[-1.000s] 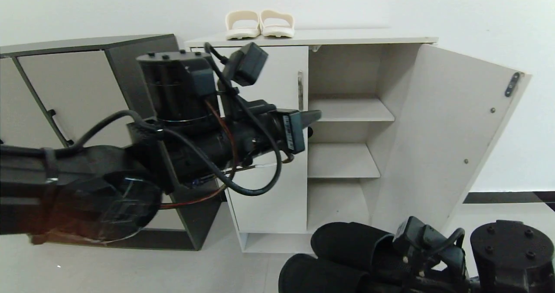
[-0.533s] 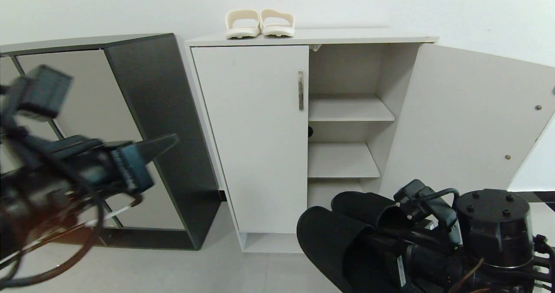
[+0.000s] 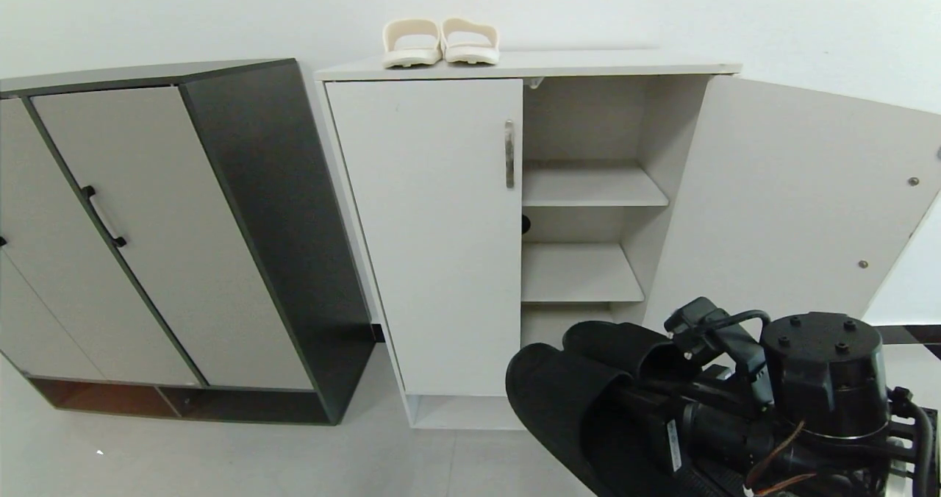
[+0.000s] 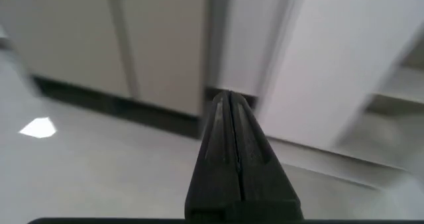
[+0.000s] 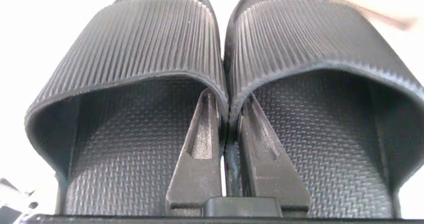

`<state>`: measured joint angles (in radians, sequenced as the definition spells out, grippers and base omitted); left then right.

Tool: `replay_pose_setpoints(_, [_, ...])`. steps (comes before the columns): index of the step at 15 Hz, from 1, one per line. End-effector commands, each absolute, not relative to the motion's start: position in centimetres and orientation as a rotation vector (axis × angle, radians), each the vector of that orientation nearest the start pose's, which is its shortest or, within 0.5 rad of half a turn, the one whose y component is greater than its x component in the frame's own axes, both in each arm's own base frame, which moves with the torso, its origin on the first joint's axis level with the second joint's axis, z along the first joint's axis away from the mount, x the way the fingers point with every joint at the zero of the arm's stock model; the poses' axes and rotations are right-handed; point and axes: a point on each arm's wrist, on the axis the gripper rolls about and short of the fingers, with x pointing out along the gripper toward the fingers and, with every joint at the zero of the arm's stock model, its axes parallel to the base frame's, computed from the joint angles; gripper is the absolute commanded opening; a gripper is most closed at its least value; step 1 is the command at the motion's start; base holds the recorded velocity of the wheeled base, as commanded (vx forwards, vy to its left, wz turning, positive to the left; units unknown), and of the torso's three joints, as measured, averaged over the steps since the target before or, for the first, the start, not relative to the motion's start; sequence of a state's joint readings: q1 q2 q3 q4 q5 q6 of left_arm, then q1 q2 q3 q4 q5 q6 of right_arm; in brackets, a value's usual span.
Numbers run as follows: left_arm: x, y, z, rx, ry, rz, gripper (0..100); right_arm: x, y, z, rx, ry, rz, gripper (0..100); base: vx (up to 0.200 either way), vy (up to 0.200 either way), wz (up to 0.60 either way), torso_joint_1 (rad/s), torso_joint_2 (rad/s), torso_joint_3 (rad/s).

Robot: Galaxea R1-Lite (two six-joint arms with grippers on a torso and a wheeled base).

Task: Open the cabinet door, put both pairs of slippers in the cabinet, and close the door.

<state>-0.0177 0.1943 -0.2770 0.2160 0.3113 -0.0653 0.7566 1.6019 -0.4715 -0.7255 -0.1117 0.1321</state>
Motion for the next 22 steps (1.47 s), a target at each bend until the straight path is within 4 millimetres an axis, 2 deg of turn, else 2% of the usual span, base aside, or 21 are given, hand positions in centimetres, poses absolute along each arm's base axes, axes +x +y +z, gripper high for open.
replay_pose_setpoints(1, [-3.0,0.6,8.3,0.002,0.054,0.278,0,18.0,16.7,13.4,-0.047,0.413,0.613,0,0.000,0.000,0.00,0.000,0.00,0.000])
replay_pose_setpoints(3, [-2.3,0.2,7.8,0.002,-0.029,0.091,0,18.0,16.8,13.3,-0.048,0.416,0.613,0,0.000,0.000,0.00,0.000,0.00,0.000])
replay_pose_setpoints(4, [-2.3,0.0,7.4,0.000,0.020,-0.003,0,18.1,16.8,13.4,-0.047,0.413,0.615,0,0.000,0.000,0.00,0.000,0.00,0.000])
replay_pose_setpoints(5, [-2.3,0.0,7.5,0.015,0.004,-0.022,0,18.1,16.9,13.4,-0.047,0.412,0.615,0,0.000,0.000,0.00,0.000,0.00,0.000])
replay_pose_setpoints(8, [-2.3,-0.1,7.6,0.020,0.000,-0.025,0,18.6,17.4,13.4,-0.048,0.410,0.604,0,0.000,0.000,0.00,0.000,0.00,0.000])
replay_pose_setpoints(10, [-2.3,-0.1,7.6,0.017,0.000,-0.023,0,19.9,18.9,12.9,-0.066,0.400,0.479,0,0.000,0.000,0.00,0.000,0.00,0.000])
replay_pose_setpoints(13, [-2.3,-0.1,7.6,0.017,0.000,-0.023,0,20.9,22.9,12.0,-0.029,0.365,0.291,0,0.000,0.000,0.00,0.000,0.00,0.000])
replay_pose_setpoints(15, [-2.3,-0.1,7.6,0.017,0.000,-0.023,0,22.6,25.3,10.9,-0.030,0.311,0.098,0,0.000,0.000,0.00,0.000,0.00,0.000])
replay_pose_setpoints(17, [-2.3,-0.1,7.6,0.017,0.000,-0.023,0,23.7,25.9,9.9,-0.017,0.308,0.030,0,0.000,0.000,0.00,0.000,0.00,0.000])
replay_pose_setpoints(22, [-2.3,-0.1,7.6,0.018,0.000,-0.023,0,24.0,25.9,9.8,-0.014,0.305,0.023,0,0.000,-0.200,0.00,0.001,0.00,0.003])
